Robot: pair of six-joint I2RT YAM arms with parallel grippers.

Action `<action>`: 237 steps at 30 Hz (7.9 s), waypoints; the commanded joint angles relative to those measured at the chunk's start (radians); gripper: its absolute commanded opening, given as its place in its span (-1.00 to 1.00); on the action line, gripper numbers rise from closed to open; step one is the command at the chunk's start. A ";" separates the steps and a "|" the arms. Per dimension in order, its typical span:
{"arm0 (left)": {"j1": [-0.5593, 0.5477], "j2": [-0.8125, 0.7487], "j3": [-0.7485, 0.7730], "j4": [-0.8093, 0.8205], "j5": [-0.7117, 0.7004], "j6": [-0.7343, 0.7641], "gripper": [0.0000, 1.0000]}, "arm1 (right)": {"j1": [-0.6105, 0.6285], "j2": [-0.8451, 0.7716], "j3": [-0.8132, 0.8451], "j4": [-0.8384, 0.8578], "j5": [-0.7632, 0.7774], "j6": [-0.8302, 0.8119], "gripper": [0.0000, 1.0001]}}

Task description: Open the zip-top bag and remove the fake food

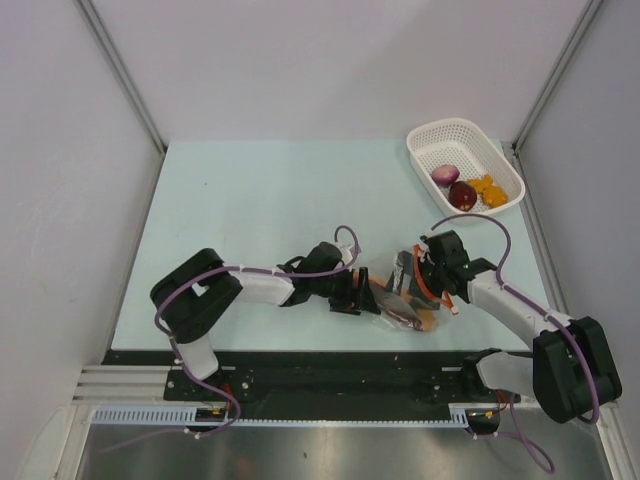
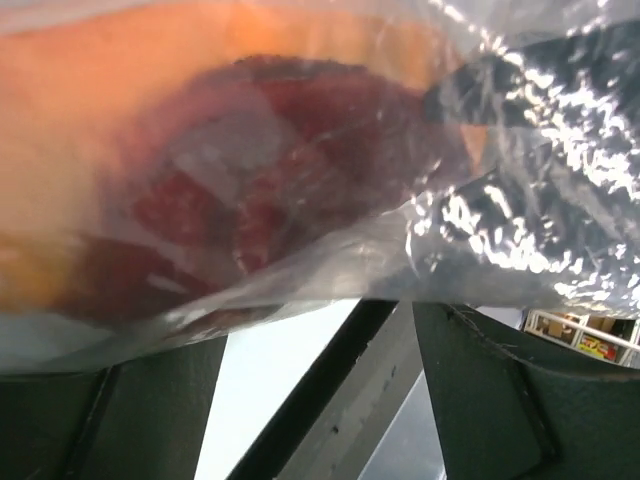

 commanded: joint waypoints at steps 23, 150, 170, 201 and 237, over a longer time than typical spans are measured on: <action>0.017 -0.101 0.198 0.006 -0.011 0.155 -0.99 | 0.060 -0.012 0.104 -0.107 0.213 -0.151 0.99; 0.366 -0.248 0.164 0.167 0.608 0.157 -0.99 | -0.035 -0.089 0.099 0.359 -0.541 0.164 -0.15; 0.345 -0.426 0.057 -0.052 0.302 0.067 -1.00 | 0.076 -0.232 0.018 0.458 -0.231 0.107 -0.74; 0.363 -0.500 0.046 -0.173 0.051 0.094 -0.99 | 0.071 -0.151 -0.008 0.330 -0.358 0.018 -0.03; 0.348 -0.451 -0.054 -0.433 -0.014 0.319 0.98 | 0.047 0.254 0.038 0.530 -0.296 0.224 -0.83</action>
